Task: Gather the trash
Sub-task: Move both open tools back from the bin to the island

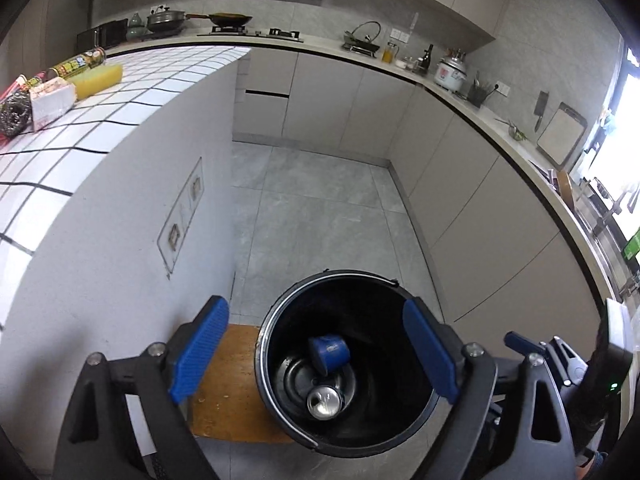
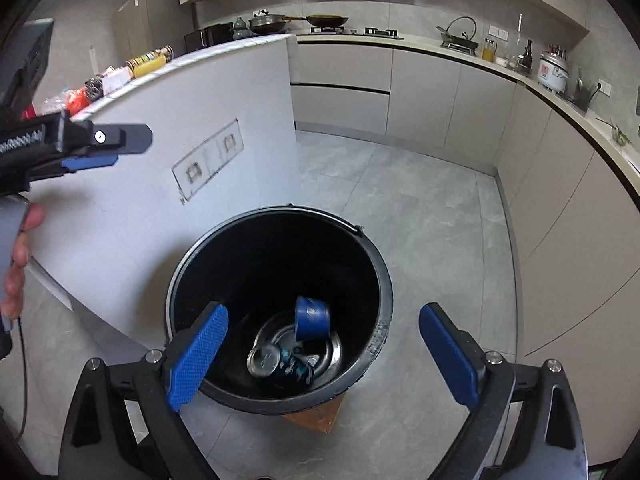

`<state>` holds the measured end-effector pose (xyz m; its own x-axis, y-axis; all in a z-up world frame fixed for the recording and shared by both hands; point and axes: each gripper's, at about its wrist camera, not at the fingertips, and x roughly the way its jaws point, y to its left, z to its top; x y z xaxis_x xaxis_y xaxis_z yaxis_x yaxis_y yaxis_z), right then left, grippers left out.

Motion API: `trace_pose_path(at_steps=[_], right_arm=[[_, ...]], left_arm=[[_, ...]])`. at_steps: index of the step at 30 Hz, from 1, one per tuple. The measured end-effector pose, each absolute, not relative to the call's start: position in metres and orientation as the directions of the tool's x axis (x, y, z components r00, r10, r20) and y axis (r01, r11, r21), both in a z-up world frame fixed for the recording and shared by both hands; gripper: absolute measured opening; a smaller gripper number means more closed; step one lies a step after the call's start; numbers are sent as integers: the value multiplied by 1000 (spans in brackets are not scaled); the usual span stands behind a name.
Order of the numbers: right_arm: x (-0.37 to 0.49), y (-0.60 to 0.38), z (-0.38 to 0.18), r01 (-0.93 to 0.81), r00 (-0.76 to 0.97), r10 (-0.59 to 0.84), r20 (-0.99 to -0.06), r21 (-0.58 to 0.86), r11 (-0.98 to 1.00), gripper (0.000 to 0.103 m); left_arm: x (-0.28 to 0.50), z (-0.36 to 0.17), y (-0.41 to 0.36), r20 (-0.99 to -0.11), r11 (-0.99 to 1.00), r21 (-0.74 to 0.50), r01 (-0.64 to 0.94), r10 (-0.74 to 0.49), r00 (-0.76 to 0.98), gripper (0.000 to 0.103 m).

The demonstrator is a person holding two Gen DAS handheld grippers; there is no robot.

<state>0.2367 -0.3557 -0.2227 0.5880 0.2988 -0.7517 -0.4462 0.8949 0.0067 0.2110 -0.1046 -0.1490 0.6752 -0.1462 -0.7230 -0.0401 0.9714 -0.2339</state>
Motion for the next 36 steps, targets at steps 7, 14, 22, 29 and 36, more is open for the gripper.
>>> trace_pose_path(at_steps=[7,14,22,29,36], right_arm=[[223,-348,-199,-418,610,271,-745,-12,908,98],[210,-331,-170,-377,633,240,-736,-22,926,98],[210,-299,-132,-326,661,210,-721,-24,945,98],[210,-257,-110,-351,674,220,-706,-43,936,98],[207,-204,-96,-382,673,245,-698,-44,923,98]], left_arm=[[204,-132,-92,-719,979,-193,-72,-91,689,92],[189,-102,-72,-692,983,-163,-89,-50,720,93],[174,-80,-38,-670,980,-174,-95,-47,741,94],[166,-70,4,-664,977,-175,-119,-28,747,94],[154,-62,48,-655,976,-163,-143,1,756,94]])
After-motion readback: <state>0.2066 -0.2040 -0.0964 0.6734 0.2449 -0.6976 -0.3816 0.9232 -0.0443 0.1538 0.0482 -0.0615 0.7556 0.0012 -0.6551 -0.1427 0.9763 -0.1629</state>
